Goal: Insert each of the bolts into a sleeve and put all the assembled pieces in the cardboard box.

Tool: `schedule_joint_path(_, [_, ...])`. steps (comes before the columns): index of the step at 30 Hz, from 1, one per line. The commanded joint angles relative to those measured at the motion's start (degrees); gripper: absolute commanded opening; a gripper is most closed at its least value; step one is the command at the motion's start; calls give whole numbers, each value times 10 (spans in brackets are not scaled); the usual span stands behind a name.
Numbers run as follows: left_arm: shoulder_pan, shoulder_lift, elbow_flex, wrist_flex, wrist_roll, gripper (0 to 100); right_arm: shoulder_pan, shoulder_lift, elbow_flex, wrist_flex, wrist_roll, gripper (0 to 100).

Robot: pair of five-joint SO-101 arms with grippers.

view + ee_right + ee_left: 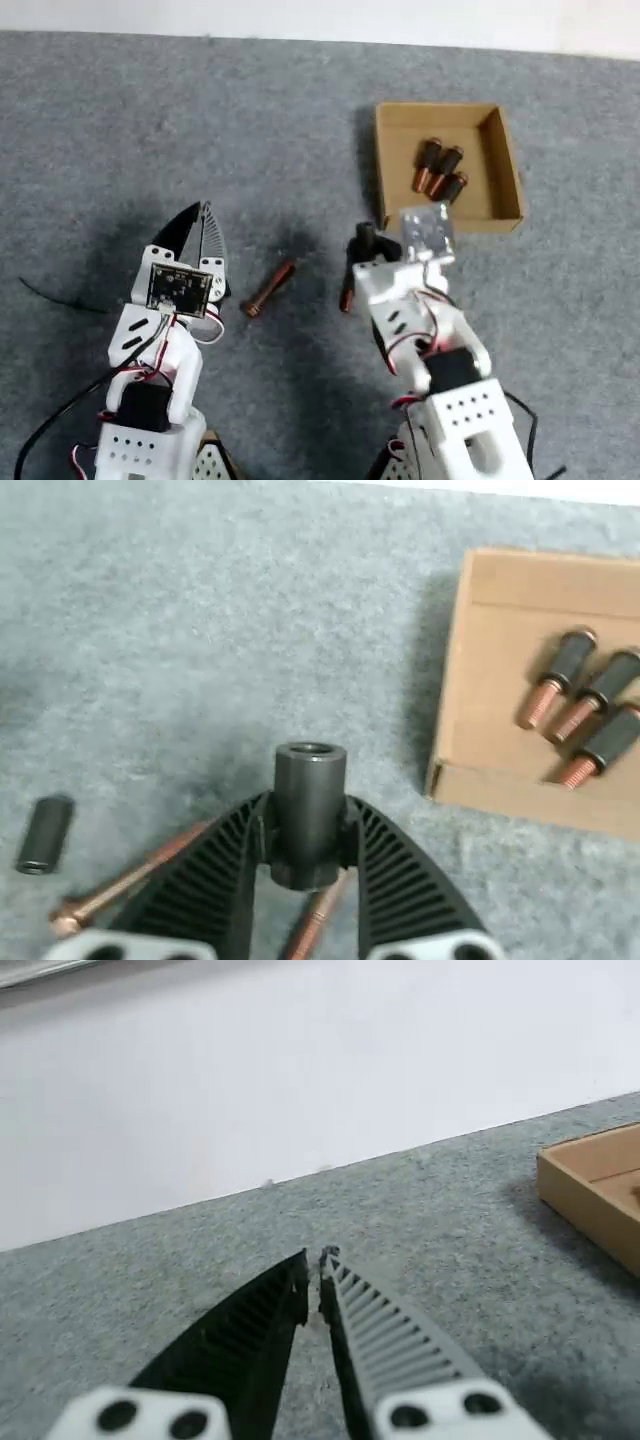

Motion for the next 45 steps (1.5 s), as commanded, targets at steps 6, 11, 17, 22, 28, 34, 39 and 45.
schedule_joint_path(6, [17, 32, -13, 7, -2, 45, 49, -155, 55, -3, 8, 5])
schedule_joint_path(11, [28, 216, -79, -38, -3, 45, 49, -222, 90, 12, 8, 5])
schedule_joint_path(17, [27, 533, -227, -63, -2, 45, 65, -303, 112, 88, 9, 5])
schedule_joint_path(22, [37, 701, -319, -62, 0, 45, 127, -342, 158, 85, 11, 5])
schedule_joint_path(28, [95, 734, -325, -62, 0, 46, 129, -336, 182, 36, 11, 5])
schedule_joint_path(34, [144, 734, -349, -58, 0, 46, 130, -336, 182, 29, 11, 5])
schedule_joint_path(39, [203, 741, -436, 21, 49, 46, 131, -336, 182, 29, 11, 5])
schedule_joint_path(45, [253, 821, -549, 103, 110, 126, 159, -336, 182, 29, 11, 5])
